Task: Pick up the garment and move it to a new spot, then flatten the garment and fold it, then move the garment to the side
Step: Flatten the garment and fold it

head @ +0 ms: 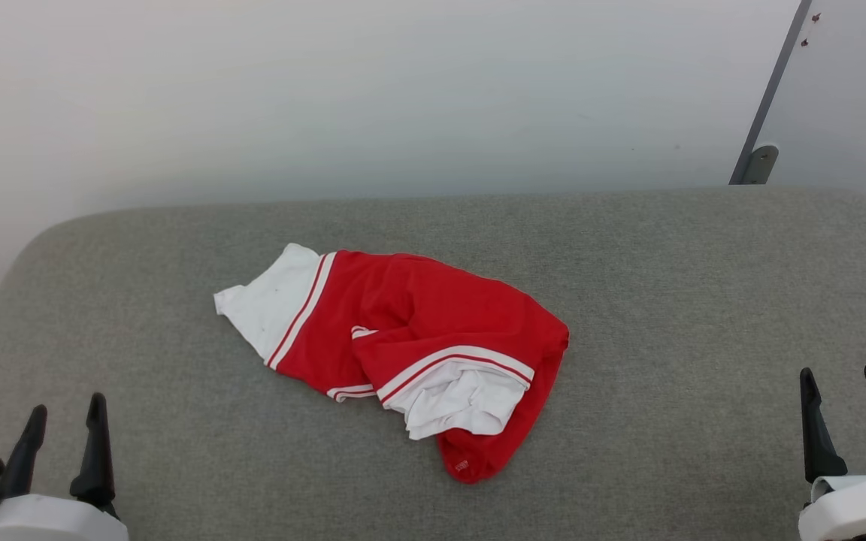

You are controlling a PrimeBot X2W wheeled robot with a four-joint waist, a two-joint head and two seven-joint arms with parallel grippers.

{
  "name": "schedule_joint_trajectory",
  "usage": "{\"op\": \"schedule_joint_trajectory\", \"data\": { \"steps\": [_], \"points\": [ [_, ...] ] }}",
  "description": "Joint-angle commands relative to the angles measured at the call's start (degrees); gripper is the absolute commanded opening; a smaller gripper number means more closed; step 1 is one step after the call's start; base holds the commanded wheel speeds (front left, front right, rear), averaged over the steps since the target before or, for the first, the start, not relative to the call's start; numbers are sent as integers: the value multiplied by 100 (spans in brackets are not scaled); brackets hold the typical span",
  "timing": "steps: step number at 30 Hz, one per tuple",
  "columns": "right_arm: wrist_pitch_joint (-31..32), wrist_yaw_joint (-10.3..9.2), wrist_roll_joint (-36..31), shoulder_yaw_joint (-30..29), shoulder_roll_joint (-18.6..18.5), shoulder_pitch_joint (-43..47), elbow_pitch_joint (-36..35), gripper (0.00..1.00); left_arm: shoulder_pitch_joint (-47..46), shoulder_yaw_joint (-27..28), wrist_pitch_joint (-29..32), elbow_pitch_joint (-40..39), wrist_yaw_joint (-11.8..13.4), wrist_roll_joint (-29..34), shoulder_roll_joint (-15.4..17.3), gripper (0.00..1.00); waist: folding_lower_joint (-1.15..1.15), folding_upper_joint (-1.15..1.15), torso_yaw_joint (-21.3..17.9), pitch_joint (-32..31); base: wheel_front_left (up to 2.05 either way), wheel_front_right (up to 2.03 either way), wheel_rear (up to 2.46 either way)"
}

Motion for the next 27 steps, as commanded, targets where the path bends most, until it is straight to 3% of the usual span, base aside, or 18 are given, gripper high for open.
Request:
{"op": "schedule_joint_trajectory", "data": {
  "steps": [1, 17, 27],
  "points": [
    [-31, -8, -64, -33, 24, 79, 7, 100, 82, 77, -2, 14, -74, 90, -43, 100, 0, 0, 13, -2, 0, 0, 0],
    [-31, -8, 2, 127, 10, 64, 64, 100, -38, 336, -2, 208, -396, 500, -325, 100, 0, 0, 104, -22, 0, 0, 0],
    [-31, -8, 62, 321, -12, -43, -15, 100, -530, -49, 273, 357, -596, 503, -245, 100, 0, 0, -40, 71, 0, 0, 0]
  ]
}}
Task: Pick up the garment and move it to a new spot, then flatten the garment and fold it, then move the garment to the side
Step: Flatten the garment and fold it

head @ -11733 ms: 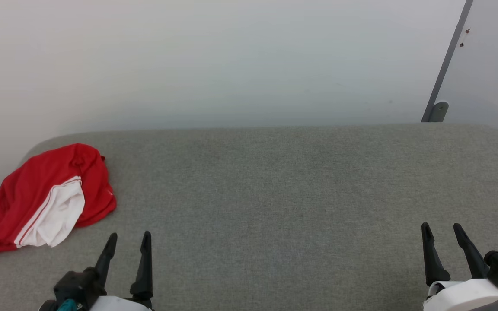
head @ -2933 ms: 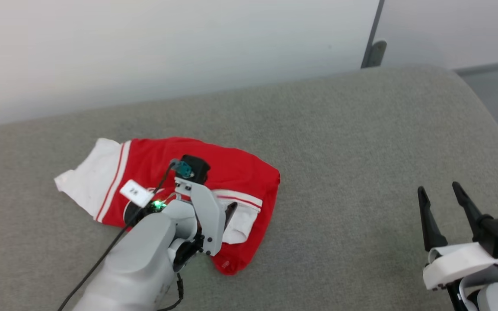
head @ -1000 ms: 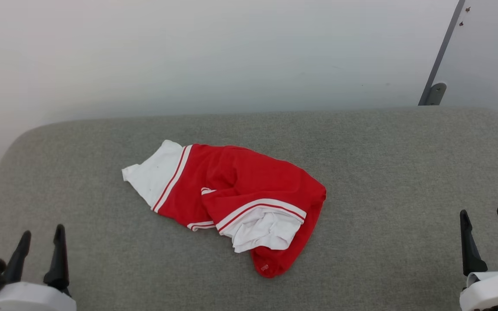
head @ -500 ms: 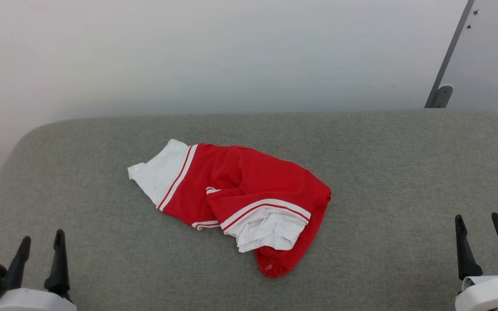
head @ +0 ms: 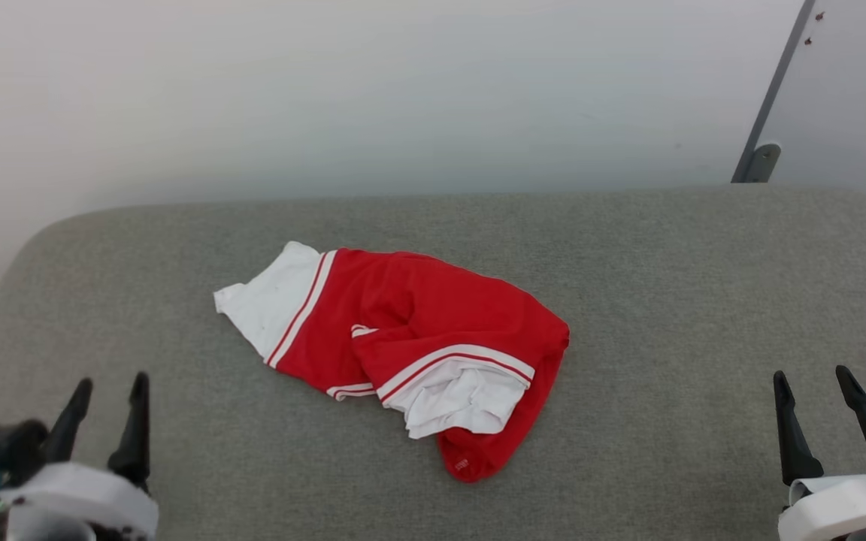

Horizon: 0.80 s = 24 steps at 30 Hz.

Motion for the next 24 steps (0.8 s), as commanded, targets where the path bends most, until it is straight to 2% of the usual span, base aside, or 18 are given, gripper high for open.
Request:
{"op": "schedule_joint_trajectory", "data": {
  "steps": [1, 4, 13, 24],
  "points": [
    [-31, -8, 36, 62, -27, -70, -53, 100, -211, -117, 134, 33, -67, 13, 58, 100, 0, 0, -86, 72, 0, 0, 0],
    [-31, -8, 45, 121, -27, -79, -97, 100, -413, -248, 324, 71, -102, -13, 102, 100, 0, 0, -153, 129, 0, 0, 0],
    [-31, -8, 161, 384, -107, -403, -263, 100, -1571, -807, 1518, 501, -213, -283, 422, 100, 0, 0, -534, 695, 0, 0, 0],
    [-31, -8, 248, 535, -72, -834, -441, 100, -3160, -1391, 2743, 1660, -226, -469, 946, 100, 0, 0, -899, 1584, 0, 0, 0]
  ]
}}
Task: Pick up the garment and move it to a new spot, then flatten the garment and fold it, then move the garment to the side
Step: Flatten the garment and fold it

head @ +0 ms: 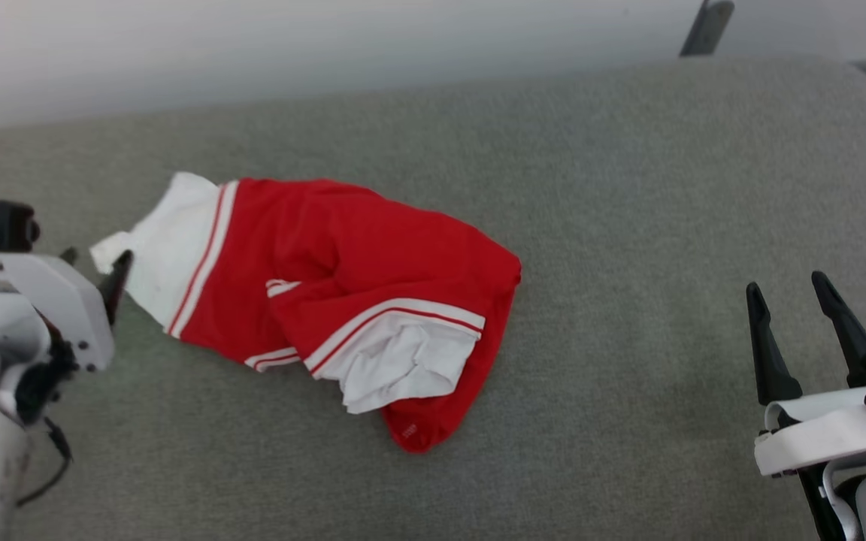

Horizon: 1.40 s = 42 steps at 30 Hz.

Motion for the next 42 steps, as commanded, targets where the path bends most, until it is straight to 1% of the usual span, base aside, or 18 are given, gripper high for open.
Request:
{"op": "schedule_joint_trajectory", "data": {
  "steps": [1, 9, 12, 16, 19, 20, 21, 22, 24, 32, 42],
  "points": [
    [-31, -8, 32, 19, 11, -81, -13, 100, -170, -35, 81, 156, -13, 0, 72, 100, 0, 0, -246, 388, 0, 0, 0],
    [-31, -8, 69, 46, 19, -257, -72, 100, -971, -285, 325, 1134, -14, 154, 172, 100, 0, 0, -364, 797, 0, 0, 0],
    [-31, -8, 56, 61, 30, -288, -77, 100, -1146, -430, 401, 1504, 68, 333, 211, 100, 0, 0, -369, 887, 0, 0, 0],
    [-31, -8, 56, 68, 31, -328, -81, 100, -1341, -499, 455, 1937, 172, 382, 121, 100, 0, 0, -360, 952, 0, 0, 0],
    [-31, -8, 51, 67, 30, -352, -67, 100, -1421, -501, 613, 2239, 167, 286, -21, 100, 0, 0, -344, 968, 0, 0, 0],
    [-31, -8, 48, 67, 28, -341, -59, 100, -1438, -537, 680, 2318, 150, 291, -69, 96, 0, 0, -336, 967, 0, 0, 0],
    [-31, -8, 42, 66, 27, -339, -50, 100, -1441, -561, 749, 2397, 127, 268, -117, 64, 0, 0, -327, 965, 0, 0, 0],
    [-31, -8, 35, 66, 26, -341, -45, 100, -1443, -573, 815, 2460, 113, 233, -163, 38, 0, 0, -317, 957, 0, 0, 0],
    [-31, -8, 21, 66, 21, -337, -32, 100, -1467, -606, 899, 2547, 70, 194, -219, 0, 0, 0, -298, 937, 0, 0, 0],
    [-31, -8, 10, 40, 25, -297, 38, 100, -1620, -733, 899, 2700, 26, 180, -282, 0, 0, 0, -181, 757, 0, 0, 0],
    [-31, -8, 9, 26, 78, -123, 153, 100, -1611, -810, 1038, 2643, 30, 97, -360, 0, 0, 0, 70, 307, 0, 0, 0]
  ]
}}
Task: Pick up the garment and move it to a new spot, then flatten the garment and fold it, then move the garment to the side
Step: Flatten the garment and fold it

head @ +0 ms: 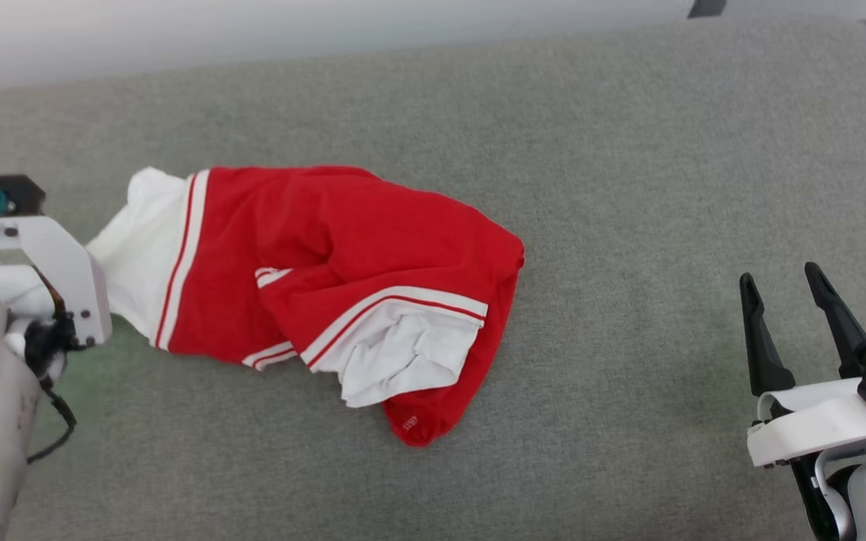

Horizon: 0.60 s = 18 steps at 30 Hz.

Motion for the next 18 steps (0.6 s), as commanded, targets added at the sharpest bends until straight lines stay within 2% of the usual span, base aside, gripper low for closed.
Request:
{"op": "schedule_joint_trajectory", "data": {
  "steps": [1, 13, 18],
  "points": [
    [-30, -8, -19, -13, 10, 108, 27, 100, 127, -10, 59, -37, 6, -38, -21, 0, 0, 0, 123, -194, 0, 0, 0],
    [-31, -8, -31, -47, 58, 278, 91, 100, 874, -34, 585, -909, 199, -256, -58, 0, 0, 0, 336, -587, 0, 0, 0],
    [-31, -8, -47, -24, 109, 356, 100, 100, 1441, 80, 966, -1652, 453, -480, 46, 0, 0, 0, 365, -680, 0, 0, 0]
  ]
}}
